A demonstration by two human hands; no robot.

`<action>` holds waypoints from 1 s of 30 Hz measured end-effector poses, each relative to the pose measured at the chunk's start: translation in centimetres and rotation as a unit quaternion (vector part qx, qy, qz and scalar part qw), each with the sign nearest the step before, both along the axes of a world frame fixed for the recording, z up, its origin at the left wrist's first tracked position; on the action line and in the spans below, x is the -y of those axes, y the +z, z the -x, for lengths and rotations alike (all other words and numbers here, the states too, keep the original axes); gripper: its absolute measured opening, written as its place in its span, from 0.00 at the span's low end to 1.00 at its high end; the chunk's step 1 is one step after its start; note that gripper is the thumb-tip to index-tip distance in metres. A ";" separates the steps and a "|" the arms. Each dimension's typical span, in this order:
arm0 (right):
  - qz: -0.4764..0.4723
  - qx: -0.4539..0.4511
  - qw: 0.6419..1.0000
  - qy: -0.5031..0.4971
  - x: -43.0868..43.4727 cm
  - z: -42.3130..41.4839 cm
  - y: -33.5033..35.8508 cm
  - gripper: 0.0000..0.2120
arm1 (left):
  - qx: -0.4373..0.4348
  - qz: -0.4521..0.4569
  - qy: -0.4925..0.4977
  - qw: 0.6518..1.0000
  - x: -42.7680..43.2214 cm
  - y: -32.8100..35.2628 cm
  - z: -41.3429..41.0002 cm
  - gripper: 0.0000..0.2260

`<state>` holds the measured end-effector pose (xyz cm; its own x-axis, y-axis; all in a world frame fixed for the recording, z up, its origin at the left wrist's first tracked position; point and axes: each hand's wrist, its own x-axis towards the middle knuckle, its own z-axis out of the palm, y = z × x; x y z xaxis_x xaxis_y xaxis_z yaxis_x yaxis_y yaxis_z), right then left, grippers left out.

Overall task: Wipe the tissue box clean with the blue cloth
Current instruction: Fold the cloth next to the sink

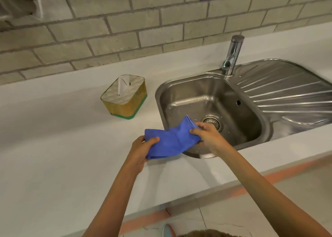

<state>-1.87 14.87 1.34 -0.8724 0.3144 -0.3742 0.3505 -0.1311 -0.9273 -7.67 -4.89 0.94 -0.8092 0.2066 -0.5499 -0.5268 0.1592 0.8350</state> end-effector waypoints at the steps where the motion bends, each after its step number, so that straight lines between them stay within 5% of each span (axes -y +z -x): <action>1: -0.020 0.009 1.000 -0.004 -0.7 -0.8 0.0 0.10 | -0.008 0.017 -0.003 1.000 -0.4 -0.3 -0.6 0.13; 5: -0.064 0.035 0.997 -0.025 -3.4 -4.1 -0.1 0.03 | -0.020 0.045 -0.028 0.998 -2.0 -1.1 -2.7 0.07; 18: -0.229 0.121 0.966 -0.020 -8.6 -11.3 -3.1 0.12 | -0.125 0.154 -0.101 0.975 -5.5 -3.2 -8.6 0.04; 25: -0.353 0.157 0.922 0.020 -9.0 -11.2 -4.7 0.10 | -0.219 0.311 -0.088 0.920 -6.2 -4.3 -9.4 0.17; 30: -0.356 0.173 0.918 0.021 -9.7 -11.3 -4.9 0.28 | -0.222 0.339 -0.085 0.910 -6.5 -4.5 -9.1 0.26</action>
